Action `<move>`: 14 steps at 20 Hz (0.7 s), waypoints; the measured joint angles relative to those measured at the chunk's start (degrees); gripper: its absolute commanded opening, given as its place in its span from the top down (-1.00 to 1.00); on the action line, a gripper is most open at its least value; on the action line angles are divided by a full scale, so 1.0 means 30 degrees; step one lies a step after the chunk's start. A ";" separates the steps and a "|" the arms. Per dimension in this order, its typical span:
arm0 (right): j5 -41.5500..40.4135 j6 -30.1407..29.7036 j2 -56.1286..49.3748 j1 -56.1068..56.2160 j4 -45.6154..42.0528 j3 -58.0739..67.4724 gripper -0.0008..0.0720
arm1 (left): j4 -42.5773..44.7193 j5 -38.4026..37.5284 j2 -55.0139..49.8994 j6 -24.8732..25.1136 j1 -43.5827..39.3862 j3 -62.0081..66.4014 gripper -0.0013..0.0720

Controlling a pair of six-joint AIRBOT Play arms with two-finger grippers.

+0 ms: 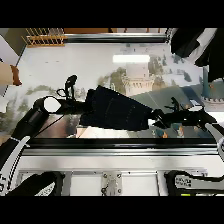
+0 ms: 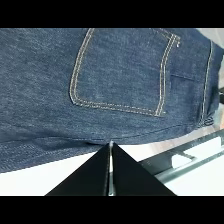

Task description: Fold the clothes and pants, and hang the long-sleeved shirts on hangers.

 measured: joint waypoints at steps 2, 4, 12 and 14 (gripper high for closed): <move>-0.0335 -0.0488 -0.0678 0.1027 0.1217 0.0211 -0.98 | -0.0109 0.0058 -0.0109 -0.0117 -0.0080 0.0000 0.90; -0.0867 -0.0772 -0.1166 0.2040 0.2113 0.0466 -0.97 | -0.0459 0.0087 -0.0160 -0.0131 0.0044 0.0000 0.90; -0.3206 -0.2375 -0.1982 0.4495 0.4648 0.0940 0.94 | -0.0940 0.0102 -0.0211 -0.0255 0.0255 -0.0007 0.90; -0.3279 -0.3060 -0.1996 0.4626 0.5049 0.1071 0.94 | -0.0947 0.0087 -0.0219 -0.0255 0.0255 -0.0007 0.90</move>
